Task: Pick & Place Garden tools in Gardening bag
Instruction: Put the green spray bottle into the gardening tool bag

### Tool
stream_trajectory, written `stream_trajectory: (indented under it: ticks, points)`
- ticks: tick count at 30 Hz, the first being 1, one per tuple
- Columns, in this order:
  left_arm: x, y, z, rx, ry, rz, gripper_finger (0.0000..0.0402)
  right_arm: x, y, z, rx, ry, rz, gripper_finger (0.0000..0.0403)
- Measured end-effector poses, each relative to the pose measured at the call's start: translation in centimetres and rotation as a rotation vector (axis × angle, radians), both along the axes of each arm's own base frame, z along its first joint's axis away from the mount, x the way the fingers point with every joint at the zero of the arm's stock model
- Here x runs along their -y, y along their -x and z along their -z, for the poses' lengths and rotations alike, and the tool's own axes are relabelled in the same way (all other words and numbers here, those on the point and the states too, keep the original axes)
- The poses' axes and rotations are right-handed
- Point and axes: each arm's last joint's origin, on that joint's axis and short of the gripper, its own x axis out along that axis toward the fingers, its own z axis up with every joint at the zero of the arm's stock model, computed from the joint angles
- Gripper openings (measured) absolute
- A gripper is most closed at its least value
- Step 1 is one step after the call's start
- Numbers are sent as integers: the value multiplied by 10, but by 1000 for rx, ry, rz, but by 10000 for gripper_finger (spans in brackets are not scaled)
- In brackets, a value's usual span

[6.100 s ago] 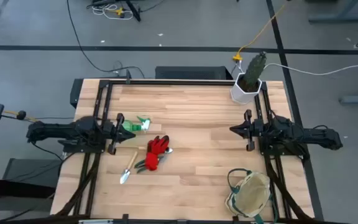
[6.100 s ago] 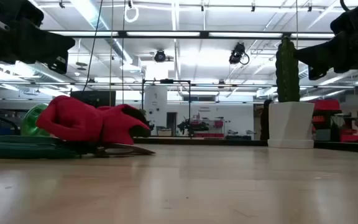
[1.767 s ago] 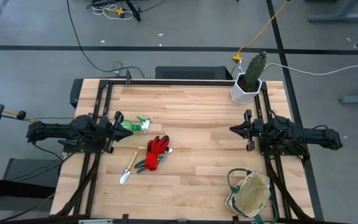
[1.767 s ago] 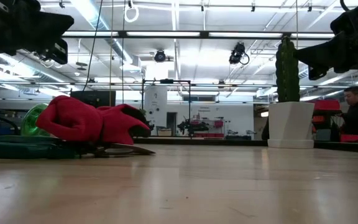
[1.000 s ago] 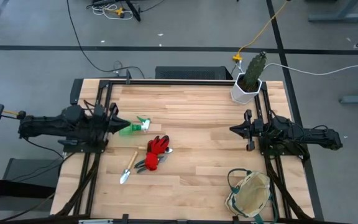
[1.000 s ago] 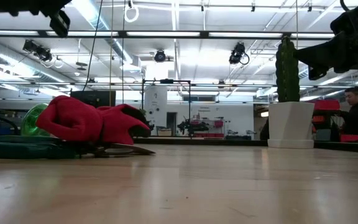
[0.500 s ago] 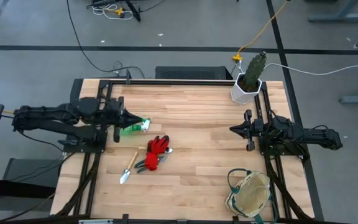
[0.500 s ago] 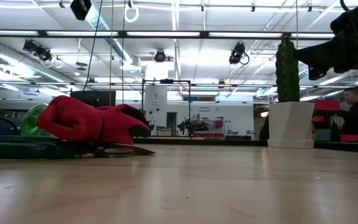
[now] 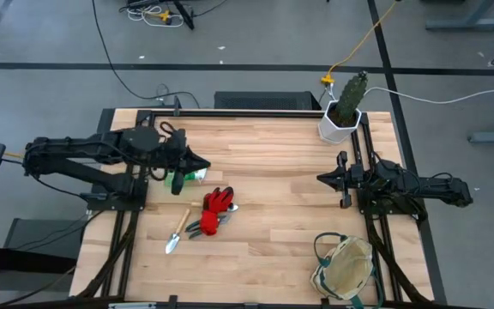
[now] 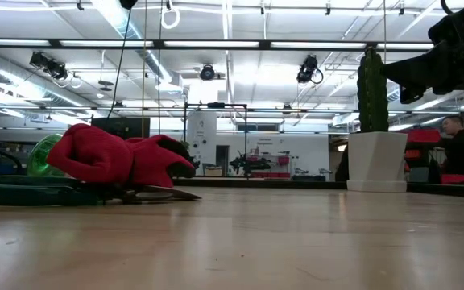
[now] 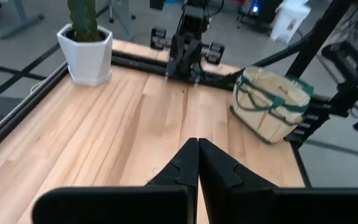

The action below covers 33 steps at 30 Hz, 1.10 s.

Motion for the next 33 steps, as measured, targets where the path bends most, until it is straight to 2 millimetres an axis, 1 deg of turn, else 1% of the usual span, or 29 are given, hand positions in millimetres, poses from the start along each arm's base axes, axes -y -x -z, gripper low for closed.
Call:
stream_trajectory:
  ticks: [2,10,16,22,33]
  points:
    - [-1,-6,-1,-17,-1,9,17,0,0,0,0,0,-1,23]
    - [-8,-20,12,-105,37,49,18,0,0,0,0,0,0,23]
    - [-14,-22,27,-241,33,27,18,0,0,0,0,0,0,23]
    - [-20,-25,42,-378,-17,33,18,0,0,0,0,0,0,23]
    - [-33,-35,59,-497,-68,32,19,0,0,0,0,0,0,23]
